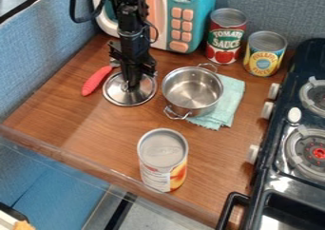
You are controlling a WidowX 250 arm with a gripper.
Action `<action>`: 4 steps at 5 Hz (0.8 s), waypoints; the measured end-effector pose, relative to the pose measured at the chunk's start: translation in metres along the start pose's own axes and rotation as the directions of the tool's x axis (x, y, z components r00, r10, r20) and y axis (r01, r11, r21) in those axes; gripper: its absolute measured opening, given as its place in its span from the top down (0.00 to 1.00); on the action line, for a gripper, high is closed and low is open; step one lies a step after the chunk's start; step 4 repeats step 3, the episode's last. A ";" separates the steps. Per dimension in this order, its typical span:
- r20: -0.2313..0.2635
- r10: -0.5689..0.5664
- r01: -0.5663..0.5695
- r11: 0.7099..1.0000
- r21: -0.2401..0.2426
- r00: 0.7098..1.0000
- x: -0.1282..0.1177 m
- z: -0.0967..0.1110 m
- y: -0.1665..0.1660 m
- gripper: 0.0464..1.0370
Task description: Opened the pot lid and put it on the left side of the pot
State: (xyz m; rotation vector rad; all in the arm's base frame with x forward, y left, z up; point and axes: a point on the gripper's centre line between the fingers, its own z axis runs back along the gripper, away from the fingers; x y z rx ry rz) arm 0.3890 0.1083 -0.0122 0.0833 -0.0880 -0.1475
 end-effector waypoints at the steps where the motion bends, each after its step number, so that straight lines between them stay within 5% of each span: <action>1: -0.027 0.024 -0.024 1.000 -0.014 0.999 -0.005 0.002 -0.002 0.82; 3: 0.058 0.116 -0.112 0.992 -0.057 0.992 0.009 0.060 0.014 0.27; 4: 0.058 0.116 -0.112 0.992 -0.057 0.992 0.009 0.060 0.014 0.27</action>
